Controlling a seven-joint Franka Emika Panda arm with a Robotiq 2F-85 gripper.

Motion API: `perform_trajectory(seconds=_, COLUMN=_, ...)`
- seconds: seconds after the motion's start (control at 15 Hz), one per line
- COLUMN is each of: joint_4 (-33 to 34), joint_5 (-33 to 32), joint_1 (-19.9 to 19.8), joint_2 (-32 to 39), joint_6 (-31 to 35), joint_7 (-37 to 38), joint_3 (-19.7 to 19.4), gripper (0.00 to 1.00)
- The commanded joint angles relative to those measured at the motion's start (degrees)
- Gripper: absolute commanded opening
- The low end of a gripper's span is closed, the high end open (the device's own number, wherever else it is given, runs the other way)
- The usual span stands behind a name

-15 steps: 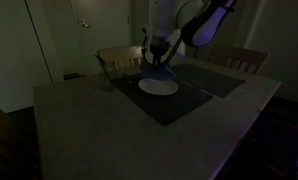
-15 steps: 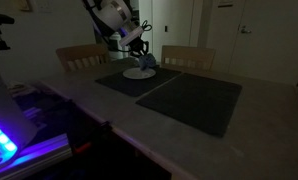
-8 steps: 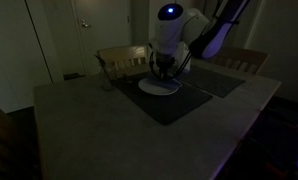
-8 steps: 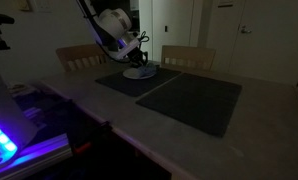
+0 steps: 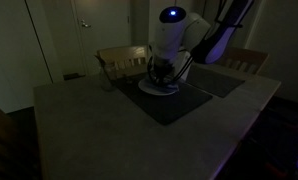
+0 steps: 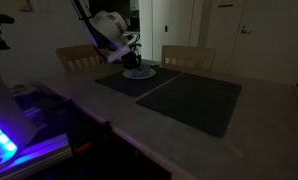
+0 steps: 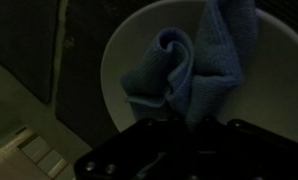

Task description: Use the blue cloth to wipe the plate

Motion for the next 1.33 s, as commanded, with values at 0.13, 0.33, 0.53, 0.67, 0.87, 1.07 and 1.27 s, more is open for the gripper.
perform_trajectory(seconds=0.13, joint_4=-1.7, joint_5=8.8, joint_1=-5.4, joint_2=-0.3, joint_6=9.9, joint_7=2.4, joint_3=4.8, gripper=0.02)
perform_trajectory(seconds=0.33, joint_4=-2.6, joint_5=14.5, joint_1=-10.3, joint_2=-0.4, joint_6=14.4, joint_7=2.0, joint_3=9.4, gripper=0.02)
perform_trajectory(seconds=0.53, joint_4=-3.4, joint_5=18.7, joint_1=-17.5, joint_2=-0.1, joint_6=18.6, joint_7=2.0, joint_3=15.9, gripper=0.02)
perform_trajectory(seconds=0.67, joint_4=-3.8, joint_5=20.5, joint_1=-22.8, joint_2=0.4, joint_6=21.0, joint_7=2.5, joint_3=20.5, gripper=0.02)
perform_trajectory(seconds=0.87, joint_4=-2.9, joint_5=18.3, joint_1=-24.8, joint_2=0.1, joint_6=18.0, joint_7=0.9, joint_3=20.6, gripper=0.02)
perform_trajectory(seconds=1.07, joint_4=-1.7, joint_5=16.2, joint_1=-22.0, joint_2=-0.9, joint_6=15.0, joint_7=-0.8, joint_3=15.9, gripper=0.02)
perform_trajectory(seconds=1.27, joint_4=-0.4, joint_5=13.5, joint_1=-19.2, joint_2=-1.1, joint_6=12.8, joint_7=-2.1, joint_3=11.4, gripper=0.02)
